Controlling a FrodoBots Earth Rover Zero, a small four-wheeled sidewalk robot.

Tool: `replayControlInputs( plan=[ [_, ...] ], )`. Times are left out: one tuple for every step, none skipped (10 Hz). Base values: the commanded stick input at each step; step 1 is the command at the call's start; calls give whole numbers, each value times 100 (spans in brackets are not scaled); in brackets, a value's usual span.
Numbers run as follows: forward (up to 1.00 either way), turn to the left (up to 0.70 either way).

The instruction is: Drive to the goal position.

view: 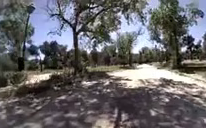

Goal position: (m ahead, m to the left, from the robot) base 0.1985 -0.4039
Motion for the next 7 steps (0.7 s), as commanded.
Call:
replayControlInputs(
  plan=[
    [100,0],
    [100,0],
    [100,0],
    [100,0],
    [100,0],
    [100,0],
    [100,0]
  ],
)
